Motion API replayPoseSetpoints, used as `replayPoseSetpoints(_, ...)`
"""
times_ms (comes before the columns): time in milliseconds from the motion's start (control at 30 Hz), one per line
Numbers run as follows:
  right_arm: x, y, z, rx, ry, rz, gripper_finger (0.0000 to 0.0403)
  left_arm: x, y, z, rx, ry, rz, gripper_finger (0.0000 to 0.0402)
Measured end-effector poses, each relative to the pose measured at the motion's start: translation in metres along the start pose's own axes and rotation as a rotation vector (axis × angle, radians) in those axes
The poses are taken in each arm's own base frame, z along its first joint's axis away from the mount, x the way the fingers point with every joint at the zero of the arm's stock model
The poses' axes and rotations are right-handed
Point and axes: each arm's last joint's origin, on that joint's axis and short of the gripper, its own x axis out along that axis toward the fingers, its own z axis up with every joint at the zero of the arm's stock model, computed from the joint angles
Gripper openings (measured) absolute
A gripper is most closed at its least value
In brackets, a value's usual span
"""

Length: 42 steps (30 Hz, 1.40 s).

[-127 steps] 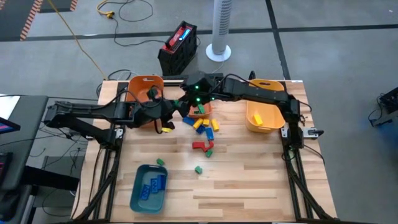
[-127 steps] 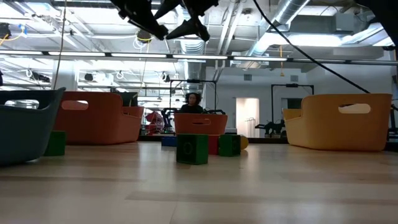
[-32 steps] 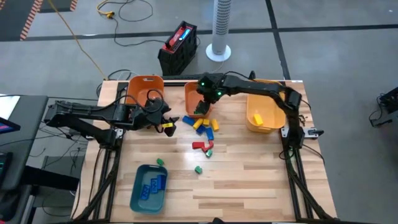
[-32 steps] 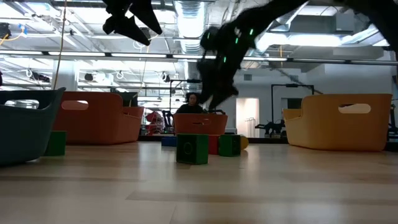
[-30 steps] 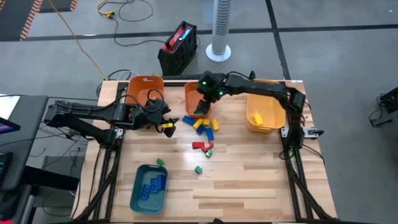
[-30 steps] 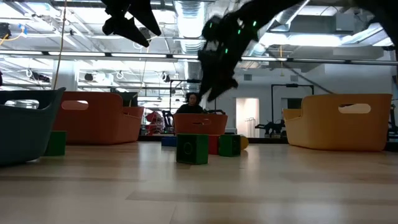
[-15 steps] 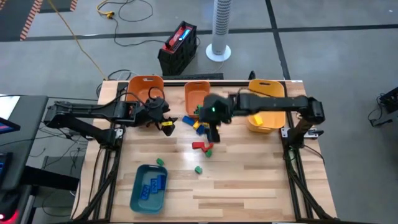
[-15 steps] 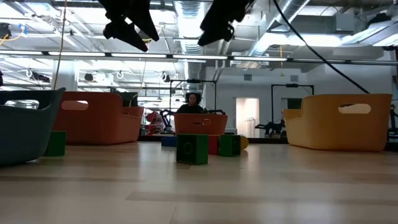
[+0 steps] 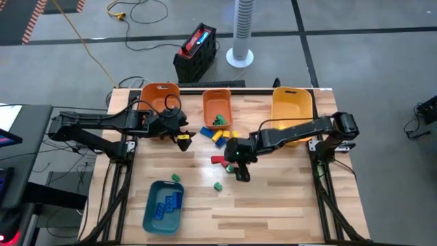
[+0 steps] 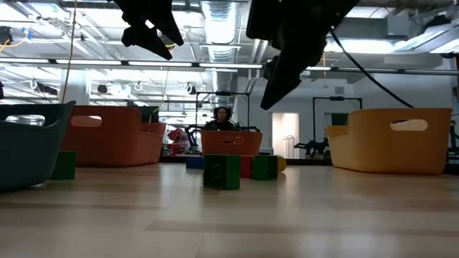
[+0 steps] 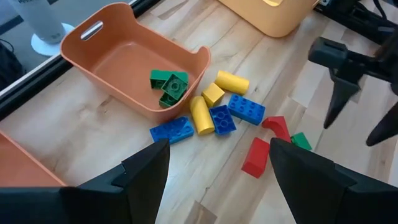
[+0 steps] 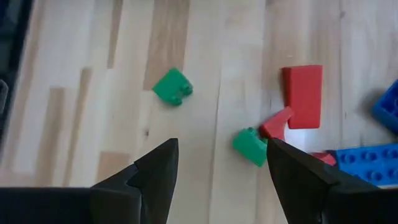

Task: Sort blocks
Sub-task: Put the green game piece into the right orange bin

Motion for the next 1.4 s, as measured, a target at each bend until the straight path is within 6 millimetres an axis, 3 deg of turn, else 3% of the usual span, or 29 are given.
replayPoseSetpoints(333,0.035,-0.015,-0.009,-0.209,0.139,-0.120,0.0239,0.000,-0.001,-0.001,-0.001,0.016,-0.023,0.0272)
replayPoseSetpoints(767,0.032,-0.035,-0.010,-0.331,0.168,-0.129,0.0192,0.000,-0.001,-0.001,-0.001,0.023,-0.027,0.0272)
replayPoseSetpoints(1167,0.034,0.003,-0.005,-0.454,0.137,-0.060,0.0191,0.000,0.002,-0.006,0.017,0.070,-0.002,0.0272)
replayPoseSetpoints(1400,0.050,0.000,0.000,-0.424,0.089,-0.056,0.0191,0.000,0.002,-0.006,0.025,0.070,-0.002,0.0272)
